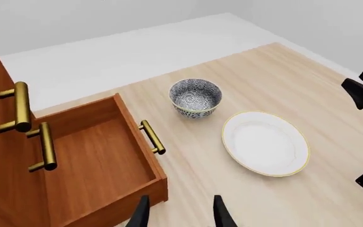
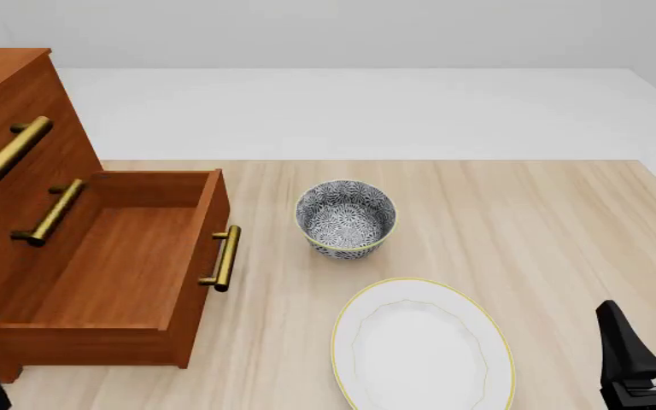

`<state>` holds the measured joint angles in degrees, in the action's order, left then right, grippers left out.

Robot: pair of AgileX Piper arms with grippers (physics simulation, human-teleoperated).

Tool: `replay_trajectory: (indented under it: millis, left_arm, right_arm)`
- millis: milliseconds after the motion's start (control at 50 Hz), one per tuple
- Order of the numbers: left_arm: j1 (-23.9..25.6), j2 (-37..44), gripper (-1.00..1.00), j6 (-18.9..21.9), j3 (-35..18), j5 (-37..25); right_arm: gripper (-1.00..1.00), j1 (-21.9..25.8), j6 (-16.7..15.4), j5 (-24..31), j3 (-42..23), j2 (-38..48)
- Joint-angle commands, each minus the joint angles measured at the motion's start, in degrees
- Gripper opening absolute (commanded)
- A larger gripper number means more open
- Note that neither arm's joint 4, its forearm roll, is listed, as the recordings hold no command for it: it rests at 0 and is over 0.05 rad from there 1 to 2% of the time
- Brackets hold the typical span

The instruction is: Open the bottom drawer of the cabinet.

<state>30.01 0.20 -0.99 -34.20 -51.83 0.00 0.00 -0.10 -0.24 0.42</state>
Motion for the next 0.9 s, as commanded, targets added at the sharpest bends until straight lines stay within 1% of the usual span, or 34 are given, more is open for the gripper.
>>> replay_trajectory:
  millis: [20, 240, 300, 380, 460, 480, 640, 780, 800, 900]
  left_arm:
    - [1.6, 0.0, 1.00, 0.4, 0.3, 0.4]
    - [3.2, 0.8, 1.00, 0.8, 0.1, 1.1]
    - [4.4, 1.4, 1.00, 1.0, 0.3, 1.7]
    - [5.4, 1.6, 1.00, -0.3, 0.3, 2.1]
    - [6.6, 1.8, 1.00, 0.2, 0.3, 2.2]
    - [6.2, 1.5, 1.00, -0.1, 0.2, 1.9]
    - [8.8, 2.4, 1.00, -0.5, 0.4, 3.0]
    - [9.3, 3.2, 1.00, -0.6, -0.6, 4.1]
    - [10.1, 3.9, 1.00, -0.8, -0.8, 5.0]
    - [11.6, 5.8, 1.00, 0.4, -2.1, 6.6]
  right_arm:
    - [1.00, 0.0, 0.0, 0.0, 0.0, 0.0]
    - [1.00, 0.0, 0.0, 0.0, 0.0, 0.0]
    - [1.00, 0.0, 0.0, 0.0, 0.0, 0.0]
    - [1.00, 0.0, 0.0, 0.0, 0.0, 0.0]
    - [1.00, 0.0, 0.0, 0.0, 0.0, 0.0]
    - [1.00, 0.0, 0.0, 0.0, 0.0, 0.0]
    - [1.00, 0.0, 0.0, 0.0, 0.0, 0.0]
    - [1.00, 0.0, 0.0, 0.0, 0.0, 0.0]
    - [1.00, 0.0, 0.0, 0.0, 0.0, 0.0]
    - [1.00, 0.0, 0.0, 0.0, 0.0, 0.0]
